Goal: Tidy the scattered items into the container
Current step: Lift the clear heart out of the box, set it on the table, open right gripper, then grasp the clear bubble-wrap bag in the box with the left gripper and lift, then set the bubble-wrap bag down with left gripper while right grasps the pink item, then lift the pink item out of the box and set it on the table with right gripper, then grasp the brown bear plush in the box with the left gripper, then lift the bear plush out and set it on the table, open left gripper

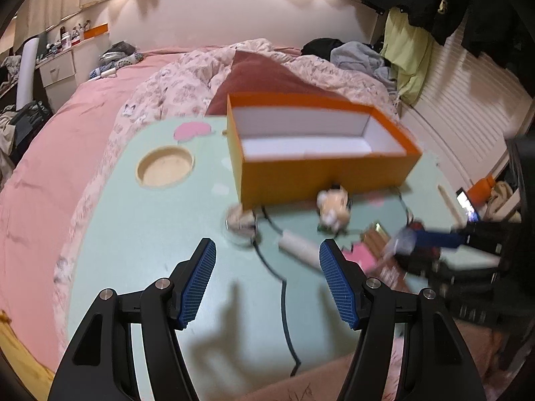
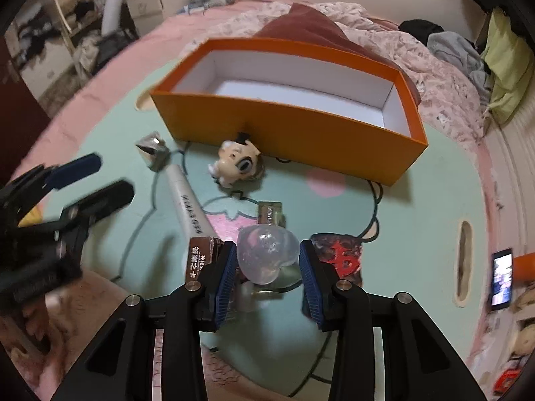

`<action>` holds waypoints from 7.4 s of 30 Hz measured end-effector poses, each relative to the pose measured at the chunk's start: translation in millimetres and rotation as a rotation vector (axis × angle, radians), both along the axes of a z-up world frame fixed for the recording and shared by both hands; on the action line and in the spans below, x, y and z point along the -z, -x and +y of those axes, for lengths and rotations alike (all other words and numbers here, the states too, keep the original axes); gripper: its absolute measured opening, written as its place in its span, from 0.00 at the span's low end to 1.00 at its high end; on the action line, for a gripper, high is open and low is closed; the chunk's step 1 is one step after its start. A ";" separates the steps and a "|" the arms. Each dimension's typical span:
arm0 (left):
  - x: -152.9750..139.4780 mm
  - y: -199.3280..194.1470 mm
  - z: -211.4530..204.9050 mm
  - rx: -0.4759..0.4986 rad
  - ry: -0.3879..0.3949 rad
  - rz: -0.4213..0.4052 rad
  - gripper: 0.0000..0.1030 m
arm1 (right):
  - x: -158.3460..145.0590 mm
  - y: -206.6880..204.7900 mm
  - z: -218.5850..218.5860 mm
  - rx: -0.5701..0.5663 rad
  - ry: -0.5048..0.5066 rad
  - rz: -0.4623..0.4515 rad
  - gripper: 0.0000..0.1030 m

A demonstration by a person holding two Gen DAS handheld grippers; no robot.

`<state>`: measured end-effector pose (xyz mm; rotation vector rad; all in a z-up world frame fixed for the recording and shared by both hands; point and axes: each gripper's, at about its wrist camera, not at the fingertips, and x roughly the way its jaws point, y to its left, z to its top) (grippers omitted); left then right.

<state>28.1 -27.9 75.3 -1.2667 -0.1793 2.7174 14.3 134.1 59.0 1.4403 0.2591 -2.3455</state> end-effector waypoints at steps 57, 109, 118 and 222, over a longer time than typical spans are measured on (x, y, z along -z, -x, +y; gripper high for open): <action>-9.6 65.9 -4.9 0.160 -0.297 -0.302 0.34 | -52.6 145.8 7.0 0.064 0.314 -0.336 0.50; 47.6 29.8 -15.8 -0.055 -0.162 -0.287 0.44 | 19.2 164.8 -117.5 -0.095 -0.028 -0.524 0.18; 33.3 37.3 -26.0 -0.057 -0.150 -0.263 0.44 | -32.7 158.1 -72.4 -0.047 0.168 -0.391 0.18; -16.3 36.9 42.5 0.240 -0.222 -0.110 0.64 | -26.3 -45.1 96.2 0.261 0.305 0.241 0.52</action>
